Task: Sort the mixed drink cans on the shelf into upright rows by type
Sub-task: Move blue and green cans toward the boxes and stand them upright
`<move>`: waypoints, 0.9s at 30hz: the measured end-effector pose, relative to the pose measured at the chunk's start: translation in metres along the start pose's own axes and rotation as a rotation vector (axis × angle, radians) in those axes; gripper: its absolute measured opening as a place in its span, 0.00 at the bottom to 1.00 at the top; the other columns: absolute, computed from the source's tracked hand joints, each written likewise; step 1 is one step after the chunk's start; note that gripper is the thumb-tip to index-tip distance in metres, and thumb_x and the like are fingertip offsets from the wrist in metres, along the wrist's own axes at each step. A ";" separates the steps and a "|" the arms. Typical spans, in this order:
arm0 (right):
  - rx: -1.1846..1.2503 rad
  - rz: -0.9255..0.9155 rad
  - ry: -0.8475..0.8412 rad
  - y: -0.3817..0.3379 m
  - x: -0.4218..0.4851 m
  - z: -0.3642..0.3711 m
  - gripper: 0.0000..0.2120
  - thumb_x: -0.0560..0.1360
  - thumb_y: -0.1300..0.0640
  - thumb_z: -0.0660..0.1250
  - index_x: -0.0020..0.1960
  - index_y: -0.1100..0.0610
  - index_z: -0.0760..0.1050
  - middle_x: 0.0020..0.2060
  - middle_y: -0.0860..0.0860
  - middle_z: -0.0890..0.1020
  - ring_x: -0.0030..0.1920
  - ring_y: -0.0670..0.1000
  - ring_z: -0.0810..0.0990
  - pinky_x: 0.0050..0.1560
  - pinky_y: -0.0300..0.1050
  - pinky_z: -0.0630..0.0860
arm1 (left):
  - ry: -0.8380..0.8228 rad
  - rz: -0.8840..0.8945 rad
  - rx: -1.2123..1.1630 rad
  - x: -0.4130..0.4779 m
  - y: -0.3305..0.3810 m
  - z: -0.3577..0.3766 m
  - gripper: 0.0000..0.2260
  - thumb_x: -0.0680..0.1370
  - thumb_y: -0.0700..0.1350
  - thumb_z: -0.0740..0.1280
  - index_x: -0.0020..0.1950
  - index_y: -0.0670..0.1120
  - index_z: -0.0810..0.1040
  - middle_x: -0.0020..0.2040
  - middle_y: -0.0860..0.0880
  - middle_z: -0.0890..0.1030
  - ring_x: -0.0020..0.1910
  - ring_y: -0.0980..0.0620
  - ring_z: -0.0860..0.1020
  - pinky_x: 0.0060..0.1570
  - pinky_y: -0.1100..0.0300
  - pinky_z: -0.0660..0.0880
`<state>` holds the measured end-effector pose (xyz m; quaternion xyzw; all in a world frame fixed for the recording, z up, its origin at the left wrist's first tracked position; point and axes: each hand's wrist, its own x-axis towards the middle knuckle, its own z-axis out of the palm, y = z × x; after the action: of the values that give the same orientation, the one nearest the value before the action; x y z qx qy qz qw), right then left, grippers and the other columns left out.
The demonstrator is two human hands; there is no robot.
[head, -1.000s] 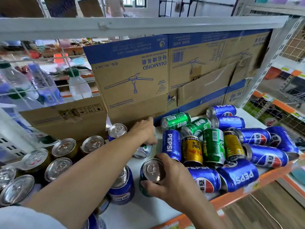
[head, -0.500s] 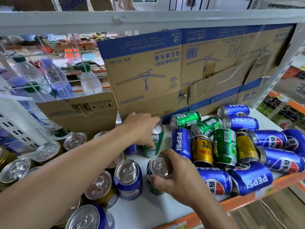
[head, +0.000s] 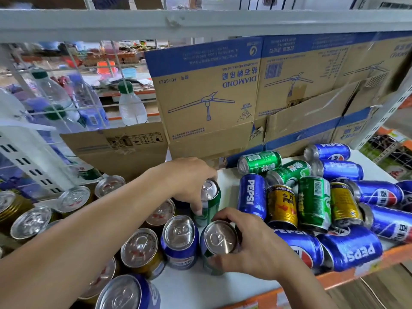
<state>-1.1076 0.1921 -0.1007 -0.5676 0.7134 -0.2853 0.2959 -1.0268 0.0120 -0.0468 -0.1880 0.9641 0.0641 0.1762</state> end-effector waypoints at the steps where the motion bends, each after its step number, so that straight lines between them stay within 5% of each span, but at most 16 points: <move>1: -0.013 -0.003 -0.006 0.000 0.000 -0.002 0.25 0.60 0.47 0.79 0.53 0.46 0.73 0.43 0.41 0.80 0.42 0.43 0.79 0.42 0.43 0.78 | -0.003 0.003 -0.009 0.000 0.000 0.000 0.33 0.65 0.54 0.79 0.67 0.54 0.70 0.60 0.54 0.73 0.60 0.51 0.71 0.47 0.58 0.67; 8: -0.001 -0.035 -0.080 0.000 -0.005 -0.004 0.28 0.62 0.47 0.80 0.60 0.44 0.75 0.47 0.39 0.80 0.45 0.40 0.78 0.45 0.35 0.76 | -0.060 -0.010 -0.147 0.006 -0.004 0.002 0.32 0.66 0.58 0.76 0.68 0.57 0.69 0.64 0.54 0.72 0.63 0.51 0.71 0.58 0.56 0.71; 12: 0.134 0.050 -0.017 0.011 -0.010 -0.018 0.24 0.63 0.34 0.71 0.56 0.41 0.76 0.45 0.35 0.79 0.38 0.41 0.78 0.38 0.33 0.73 | -0.081 -0.011 -0.174 0.012 0.006 0.000 0.29 0.72 0.64 0.69 0.70 0.58 0.68 0.69 0.55 0.71 0.66 0.52 0.69 0.62 0.55 0.68; 17: -0.083 0.171 0.201 0.044 -0.017 -0.046 0.09 0.69 0.52 0.75 0.46 0.47 0.77 0.37 0.42 0.81 0.39 0.42 0.78 0.39 0.33 0.73 | -0.037 0.026 -0.166 0.034 0.032 0.002 0.26 0.75 0.60 0.67 0.71 0.54 0.68 0.67 0.50 0.72 0.65 0.50 0.70 0.58 0.56 0.68; 21: -0.268 0.273 0.091 0.054 -0.023 -0.052 0.13 0.67 0.50 0.74 0.49 0.48 0.77 0.40 0.44 0.81 0.42 0.45 0.78 0.39 0.34 0.72 | -0.043 0.110 -0.097 0.056 0.061 0.011 0.34 0.71 0.56 0.74 0.73 0.52 0.64 0.66 0.49 0.68 0.64 0.47 0.69 0.60 0.51 0.71; 27: -0.641 0.208 -0.173 0.051 -0.031 -0.045 0.29 0.68 0.43 0.69 0.67 0.44 0.67 0.62 0.44 0.74 0.64 0.50 0.71 0.59 0.44 0.70 | -0.103 0.082 0.075 0.078 0.091 0.025 0.40 0.67 0.56 0.77 0.74 0.55 0.61 0.73 0.44 0.56 0.60 0.41 0.75 0.55 0.49 0.75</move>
<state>-1.1682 0.2358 -0.1061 -0.5780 0.7930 0.0342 0.1895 -1.1215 0.0745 -0.0933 -0.1380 0.9624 0.0448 0.2298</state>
